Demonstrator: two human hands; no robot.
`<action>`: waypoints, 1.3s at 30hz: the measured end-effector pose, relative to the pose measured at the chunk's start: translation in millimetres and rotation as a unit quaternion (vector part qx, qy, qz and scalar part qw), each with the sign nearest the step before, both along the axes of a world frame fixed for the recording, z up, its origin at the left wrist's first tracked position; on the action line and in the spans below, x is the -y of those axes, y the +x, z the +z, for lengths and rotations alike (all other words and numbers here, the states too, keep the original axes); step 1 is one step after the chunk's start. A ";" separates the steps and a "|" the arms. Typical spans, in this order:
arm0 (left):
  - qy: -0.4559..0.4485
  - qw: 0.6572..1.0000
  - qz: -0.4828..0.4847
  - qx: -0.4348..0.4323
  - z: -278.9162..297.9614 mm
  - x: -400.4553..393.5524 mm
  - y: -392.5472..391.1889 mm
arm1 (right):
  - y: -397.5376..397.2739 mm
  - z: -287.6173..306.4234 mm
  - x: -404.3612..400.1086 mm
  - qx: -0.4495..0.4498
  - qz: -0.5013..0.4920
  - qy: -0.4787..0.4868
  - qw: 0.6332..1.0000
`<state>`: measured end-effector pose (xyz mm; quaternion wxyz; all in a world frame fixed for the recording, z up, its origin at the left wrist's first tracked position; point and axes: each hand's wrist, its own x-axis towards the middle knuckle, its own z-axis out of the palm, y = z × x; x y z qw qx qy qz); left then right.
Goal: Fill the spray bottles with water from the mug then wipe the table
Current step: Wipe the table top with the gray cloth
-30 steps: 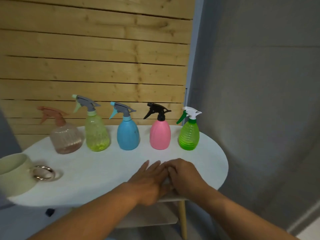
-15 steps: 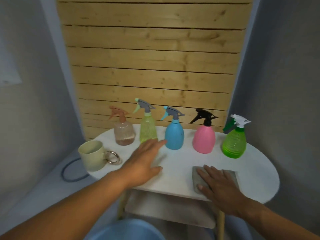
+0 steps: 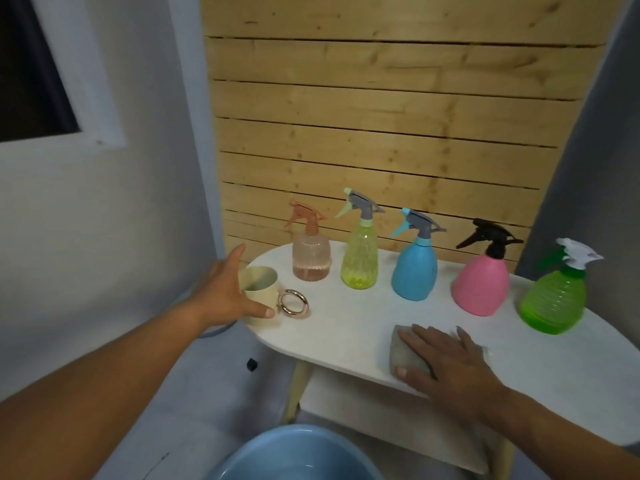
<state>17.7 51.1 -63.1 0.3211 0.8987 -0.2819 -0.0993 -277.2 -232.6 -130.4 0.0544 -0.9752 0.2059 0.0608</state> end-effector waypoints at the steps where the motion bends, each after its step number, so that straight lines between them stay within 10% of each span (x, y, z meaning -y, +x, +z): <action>1: -0.032 0.999 0.000 -0.029 -4.4 0.2 3.9 | -1.5 0.4 3.9 0.000 0.012 0.018 1.000; 12: -0.175 0.978 0.021 -0.108 -32.6 19.1 10.4 | 44.7 -21.3 -30.4 0.054 0.138 0.036 0.988; 31: -0.193 0.981 -0.035 -0.017 83.9 44.1 9.0 | 287.9 -21.3 -154.7 0.104 0.182 0.002 0.978; 39: -0.179 0.983 -0.040 -0.021 65.1 44.2 19.4 | 230.0 -15.4 -107.5 0.142 0.320 0.076 0.934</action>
